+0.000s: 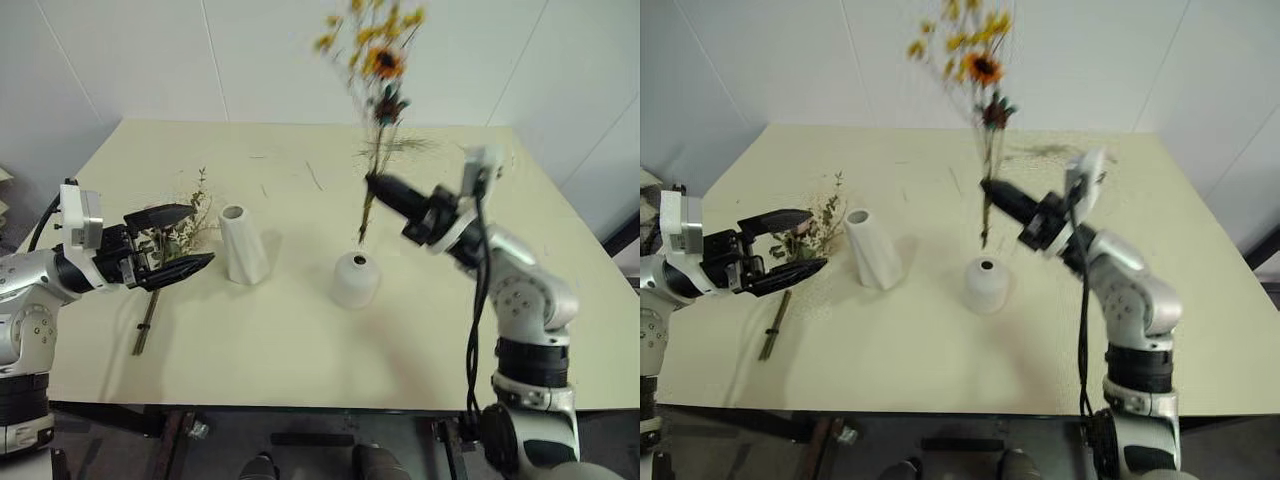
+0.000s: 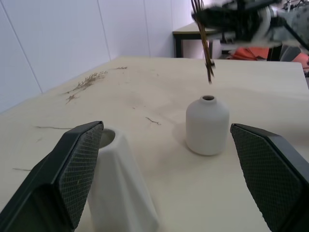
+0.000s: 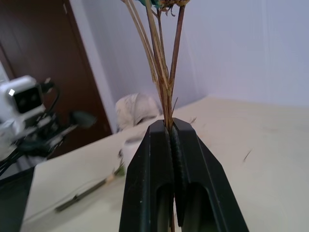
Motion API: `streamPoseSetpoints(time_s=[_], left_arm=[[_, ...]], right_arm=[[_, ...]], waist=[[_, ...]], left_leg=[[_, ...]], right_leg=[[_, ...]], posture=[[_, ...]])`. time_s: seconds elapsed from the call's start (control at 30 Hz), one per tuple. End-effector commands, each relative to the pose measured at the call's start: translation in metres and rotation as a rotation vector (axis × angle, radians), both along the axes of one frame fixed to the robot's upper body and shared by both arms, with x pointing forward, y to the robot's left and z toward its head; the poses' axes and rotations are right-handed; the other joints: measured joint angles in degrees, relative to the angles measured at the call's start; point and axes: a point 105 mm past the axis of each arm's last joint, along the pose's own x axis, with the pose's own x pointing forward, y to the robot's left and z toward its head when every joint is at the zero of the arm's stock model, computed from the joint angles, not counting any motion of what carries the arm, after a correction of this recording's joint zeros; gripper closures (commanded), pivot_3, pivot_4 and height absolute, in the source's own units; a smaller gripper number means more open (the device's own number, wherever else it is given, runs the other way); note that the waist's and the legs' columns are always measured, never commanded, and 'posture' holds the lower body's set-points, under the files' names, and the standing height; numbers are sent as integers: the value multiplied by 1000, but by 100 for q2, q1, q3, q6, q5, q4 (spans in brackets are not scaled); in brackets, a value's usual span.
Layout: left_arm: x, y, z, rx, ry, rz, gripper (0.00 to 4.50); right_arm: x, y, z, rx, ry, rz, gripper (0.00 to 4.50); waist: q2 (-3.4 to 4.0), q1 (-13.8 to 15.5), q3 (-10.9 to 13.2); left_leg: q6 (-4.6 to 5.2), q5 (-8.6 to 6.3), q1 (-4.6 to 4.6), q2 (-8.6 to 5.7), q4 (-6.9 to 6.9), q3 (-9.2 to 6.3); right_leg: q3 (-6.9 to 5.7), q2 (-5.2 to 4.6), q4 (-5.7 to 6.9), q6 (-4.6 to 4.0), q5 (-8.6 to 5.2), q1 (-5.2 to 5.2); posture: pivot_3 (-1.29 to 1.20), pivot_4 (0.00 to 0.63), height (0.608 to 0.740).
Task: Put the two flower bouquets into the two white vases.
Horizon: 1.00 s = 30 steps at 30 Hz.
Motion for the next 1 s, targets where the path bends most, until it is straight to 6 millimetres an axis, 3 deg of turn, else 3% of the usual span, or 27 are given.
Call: streamPoseSetpoints(time_s=[0.03, 0.63, 1.0], left_arm=[[2, -4, 8, -6, -49, -2, 0], [8, -16, 10, -40, -63, -16, 0], [7, -15, 14, -45, -78, 1, 0]], right_arm=[[-5, -2, 6, 10, -84, -17, 4463], [10, -11, -8, 32, -94, -92, 4463], [14, -10, -32, 19, -59, -117, 4463]], waist=[[0, 2, 0], [0, 3, 0], [0, 2, 0]], left_leg=[[0, 0, 0, 0, 0, 0], [0, 0, 4, 1, 0, 0], [0, 0, 4, 1, 0, 0]], right_leg=[[0, 0, 2, 0, 0, -1], [0, 1, 6, -2, -1, 0], [0, 1, 5, -2, -1, 0]], posture=[[0, 150, 740], [0, 150, 740], [0, 150, 740]])
